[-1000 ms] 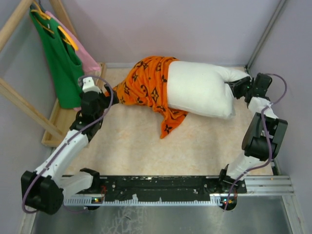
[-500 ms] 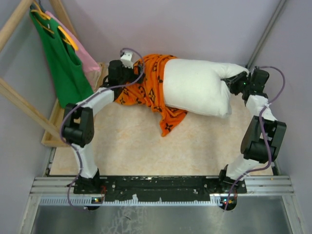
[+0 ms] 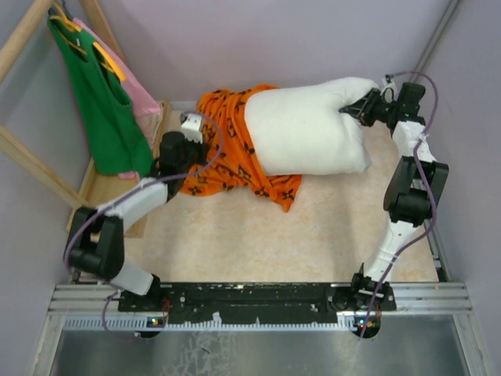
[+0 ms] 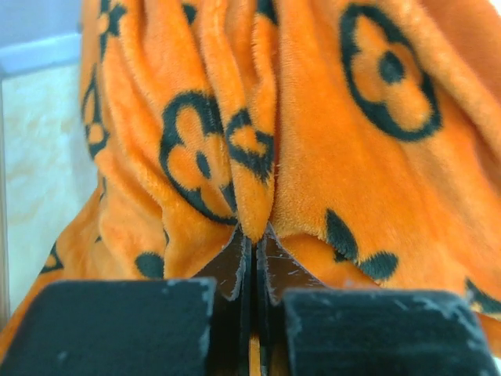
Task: Remove the pillowcase from the pillow
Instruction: Remove the pillow from the pillowcase.
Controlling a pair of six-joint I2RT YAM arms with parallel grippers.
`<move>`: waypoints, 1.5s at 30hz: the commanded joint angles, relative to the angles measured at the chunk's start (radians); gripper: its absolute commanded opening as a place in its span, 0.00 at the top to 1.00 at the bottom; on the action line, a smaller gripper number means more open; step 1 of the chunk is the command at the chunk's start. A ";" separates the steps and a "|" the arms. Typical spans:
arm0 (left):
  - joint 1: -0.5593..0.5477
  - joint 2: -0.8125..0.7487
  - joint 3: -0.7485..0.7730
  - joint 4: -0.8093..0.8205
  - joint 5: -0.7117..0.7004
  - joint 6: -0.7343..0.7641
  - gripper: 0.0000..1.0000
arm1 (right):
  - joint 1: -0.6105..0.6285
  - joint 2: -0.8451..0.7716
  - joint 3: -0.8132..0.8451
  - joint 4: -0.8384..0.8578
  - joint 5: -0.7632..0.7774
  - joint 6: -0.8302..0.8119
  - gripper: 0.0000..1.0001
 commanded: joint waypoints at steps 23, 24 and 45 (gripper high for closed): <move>0.046 -0.847 -0.521 -0.546 -0.291 -0.646 1.00 | -0.021 0.118 0.085 0.153 -0.126 0.236 1.00; 0.078 -0.871 -0.522 -0.560 -0.287 -0.657 1.00 | -0.030 0.116 0.074 0.174 -0.126 0.253 1.00; 0.151 -0.529 0.095 -0.557 -0.064 -0.262 0.00 | 0.069 0.181 0.259 -0.191 -0.064 -0.059 1.00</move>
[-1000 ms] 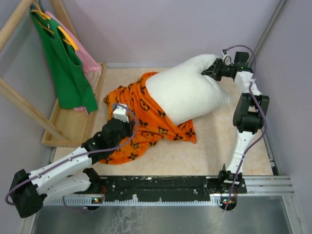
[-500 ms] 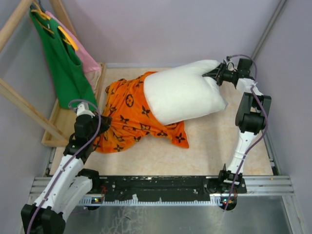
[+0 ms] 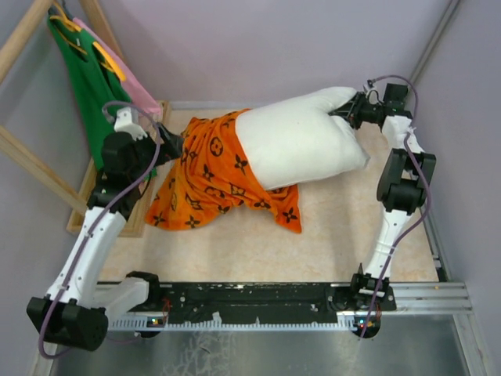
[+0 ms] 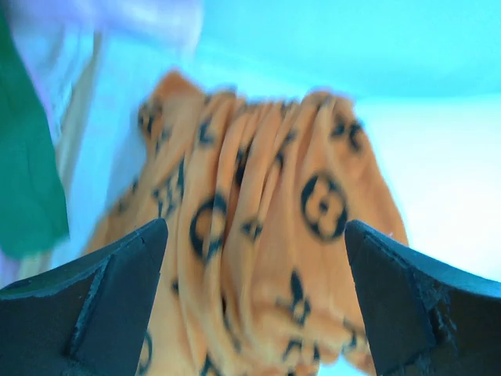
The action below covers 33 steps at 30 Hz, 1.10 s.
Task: Remove the pillowcase from the pillow
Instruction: Remove the pillow from the pillowcase.
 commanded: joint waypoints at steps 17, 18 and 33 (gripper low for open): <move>-0.041 0.882 0.552 0.041 0.121 0.253 0.14 | 0.130 0.076 0.295 -0.437 -0.026 -0.392 1.00; -0.040 0.891 0.541 0.038 0.107 0.246 0.22 | 0.129 0.069 0.288 -0.432 -0.027 -0.390 1.00; 0.164 0.530 -0.013 0.210 -0.320 -0.126 1.00 | -0.029 0.085 -0.144 1.712 -0.275 1.306 1.00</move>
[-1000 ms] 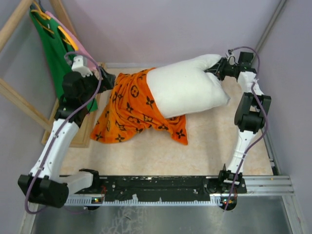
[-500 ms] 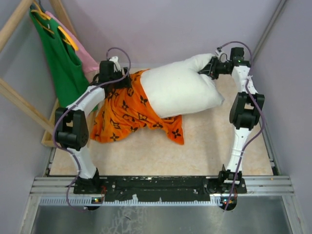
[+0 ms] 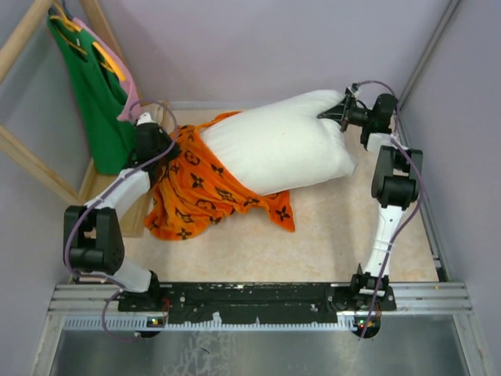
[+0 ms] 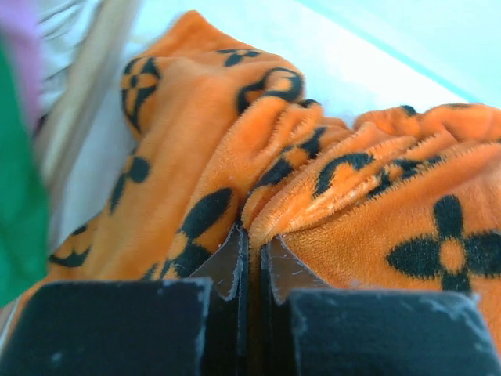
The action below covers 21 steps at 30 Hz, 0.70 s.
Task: Remove the pillowcase from the pillow
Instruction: Remove the pillow from the pillowcase.
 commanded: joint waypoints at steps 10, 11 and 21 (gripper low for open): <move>0.160 -0.420 -0.332 -0.030 -0.436 -0.136 0.02 | -0.062 0.158 0.154 1.205 -0.032 0.993 1.00; 0.183 -0.428 -0.313 -0.042 -0.370 -0.118 0.00 | -0.061 0.154 0.154 1.187 -0.034 0.977 1.00; 0.221 -0.365 0.067 -0.252 -0.066 0.024 0.00 | -0.034 0.154 0.129 1.143 -0.037 0.920 1.00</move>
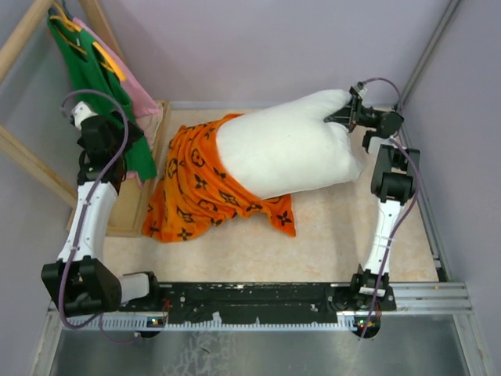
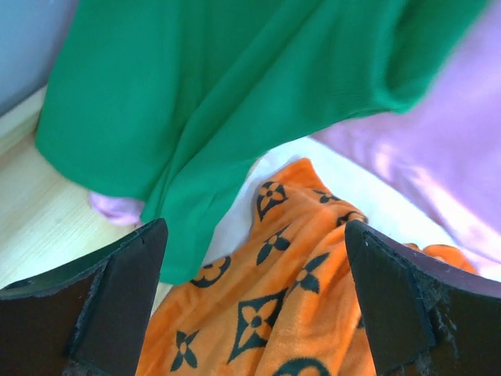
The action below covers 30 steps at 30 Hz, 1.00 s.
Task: Remove the pillowcase from the pillow
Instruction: Remove the pillow from the pillowcase.
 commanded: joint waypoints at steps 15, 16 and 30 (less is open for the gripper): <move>-0.311 0.593 0.472 -0.047 0.457 0.402 0.00 | 0.064 -0.152 -0.014 -0.635 0.145 -0.470 1.00; -0.313 0.627 0.474 -0.031 0.483 0.393 0.00 | 0.064 -0.179 0.001 -0.924 0.170 -0.652 1.00; -0.135 0.615 0.290 -0.049 0.030 0.217 0.59 | 0.009 -0.324 0.105 -1.863 0.490 -1.432 1.00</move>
